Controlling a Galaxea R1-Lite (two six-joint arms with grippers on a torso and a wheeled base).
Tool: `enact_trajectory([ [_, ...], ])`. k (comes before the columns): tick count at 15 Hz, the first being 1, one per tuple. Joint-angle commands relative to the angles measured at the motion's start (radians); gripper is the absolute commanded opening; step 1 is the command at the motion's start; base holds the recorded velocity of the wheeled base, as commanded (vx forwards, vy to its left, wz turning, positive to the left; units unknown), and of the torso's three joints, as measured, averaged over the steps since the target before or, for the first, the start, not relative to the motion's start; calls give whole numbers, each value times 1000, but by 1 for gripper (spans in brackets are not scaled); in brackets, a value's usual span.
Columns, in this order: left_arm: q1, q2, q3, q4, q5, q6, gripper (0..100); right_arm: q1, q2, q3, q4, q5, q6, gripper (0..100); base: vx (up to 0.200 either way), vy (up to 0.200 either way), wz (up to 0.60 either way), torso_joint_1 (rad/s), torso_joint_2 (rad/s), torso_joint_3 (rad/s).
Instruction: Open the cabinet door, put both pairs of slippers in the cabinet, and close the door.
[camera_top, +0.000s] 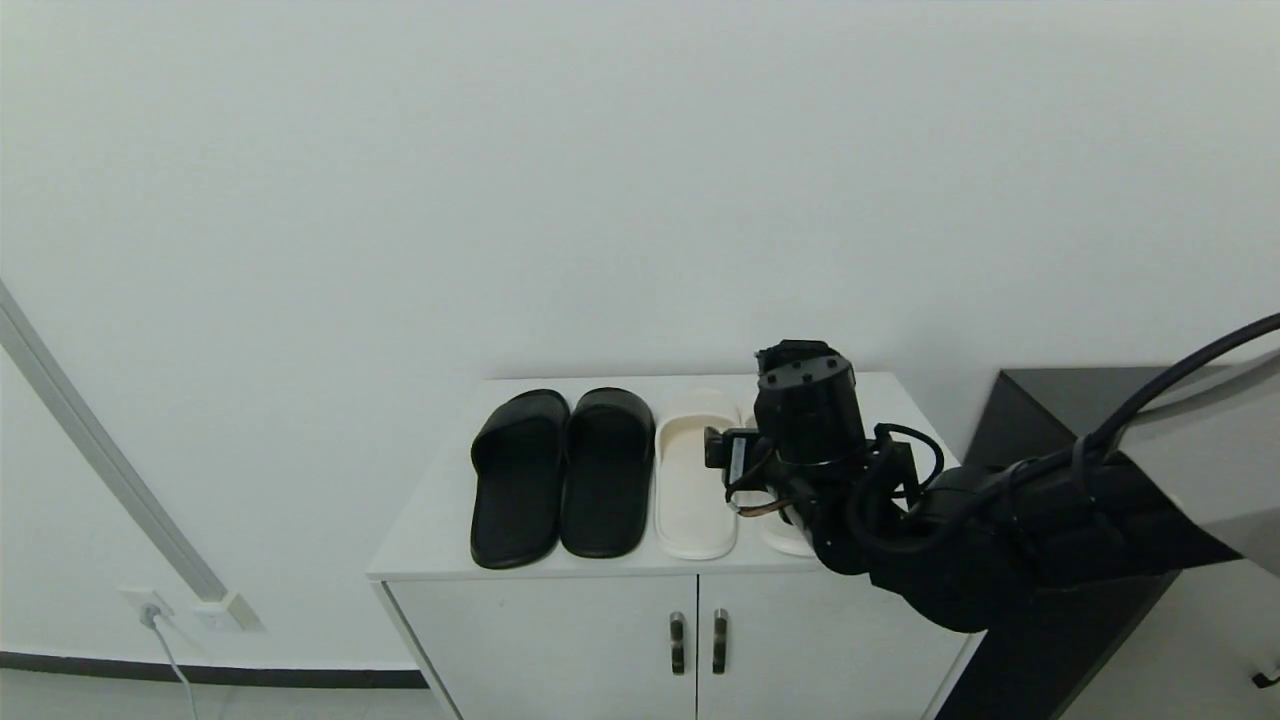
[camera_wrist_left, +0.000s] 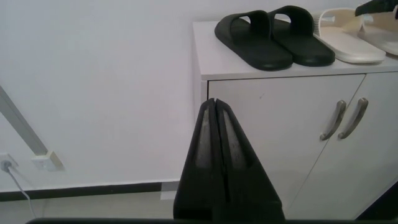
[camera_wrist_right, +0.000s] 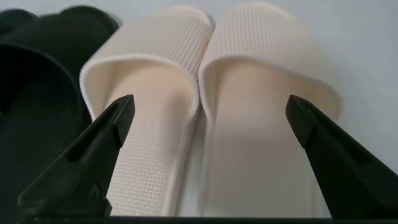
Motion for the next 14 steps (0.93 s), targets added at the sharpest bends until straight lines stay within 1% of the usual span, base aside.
enact_trajectory([
  [1,0,1,0,0,0,0,0,3,37,-5,-1,0,3,100,0,0,0,0,0,0],
  [6,0,1,0,0,0,-3,0,-1,120,-84,-7,-3,5,100,0,0,0,0,0,0],
  [11,0,1,0,0,0,-6,0,-26,201,-199,-1,-40,-9,100,0,0,0,0,0,0],
  [13,0,1,0,0,0,-6,0,-32,216,-217,-2,-53,-21,100,0,0,0,0,0,0],
  [14,0,1,0,0,0,-6,0,-32,216,-219,-2,-53,-23,0,0,0,0,0,0,0],
])
